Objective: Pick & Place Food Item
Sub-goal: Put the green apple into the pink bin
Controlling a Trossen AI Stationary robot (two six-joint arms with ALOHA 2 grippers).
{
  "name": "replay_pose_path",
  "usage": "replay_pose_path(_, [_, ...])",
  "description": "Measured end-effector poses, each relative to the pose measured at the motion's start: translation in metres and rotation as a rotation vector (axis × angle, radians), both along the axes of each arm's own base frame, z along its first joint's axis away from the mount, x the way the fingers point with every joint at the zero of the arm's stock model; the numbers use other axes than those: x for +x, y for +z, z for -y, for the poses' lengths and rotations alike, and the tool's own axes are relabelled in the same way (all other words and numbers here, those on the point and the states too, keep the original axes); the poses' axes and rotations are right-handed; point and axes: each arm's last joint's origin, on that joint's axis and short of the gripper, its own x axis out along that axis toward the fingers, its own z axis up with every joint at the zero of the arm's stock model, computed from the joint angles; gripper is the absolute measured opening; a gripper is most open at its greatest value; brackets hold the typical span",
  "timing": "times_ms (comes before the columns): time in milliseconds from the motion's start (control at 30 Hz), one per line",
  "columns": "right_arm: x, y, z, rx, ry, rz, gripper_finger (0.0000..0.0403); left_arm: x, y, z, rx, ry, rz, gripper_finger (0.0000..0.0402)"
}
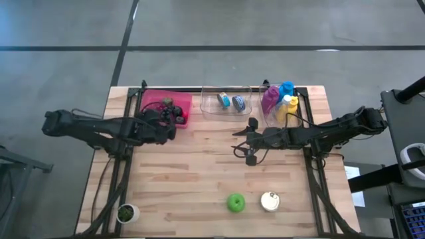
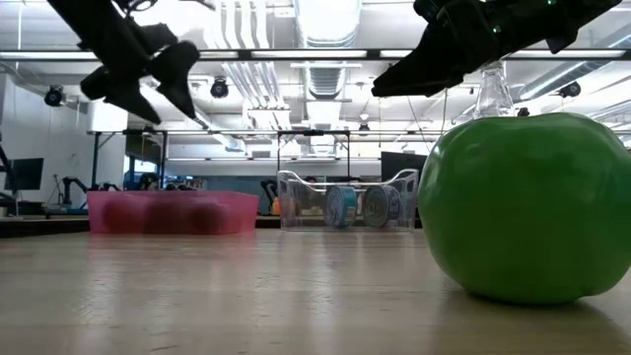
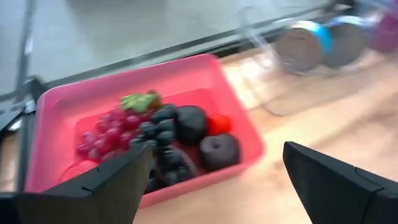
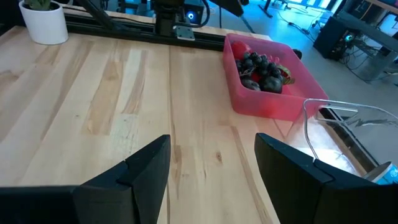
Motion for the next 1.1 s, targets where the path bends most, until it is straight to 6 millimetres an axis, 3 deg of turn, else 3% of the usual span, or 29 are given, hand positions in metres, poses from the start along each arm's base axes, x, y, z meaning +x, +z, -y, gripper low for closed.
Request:
replay_pose_path(267, [0.0, 0.0, 0.0, -0.002, 0.001, 0.0, 0.0228, 0.01, 0.012, 0.018, 0.039, -0.166, 0.037, 0.0323])
replay_pose_path(500, [0.0, 0.0, 0.0, 0.005, -0.001, 0.003, 0.0228, 0.012, 0.013, 0.019, 0.064, -0.204, 0.023, 0.0291])
replay_pose_path(600, [-0.001, -0.001, -0.002, 0.12, 0.002, -0.003, 0.0228, 0.012, 0.014, 0.019, 0.066, -0.205, 0.022, 0.0283])
replay_pose_path(833, [-0.017, -0.003, -0.017, 0.336, 0.38, -0.275, 0.0228, 0.012, 0.013, 0.019, 0.073, -0.216, 0.009, 0.0276])
replay_pose_path(1100, [-0.031, -0.008, -0.046, 0.348, 0.495, -0.457, 0.0228, 0.012, 0.013, 0.019, 0.073, -0.216, 0.009, 0.0274])
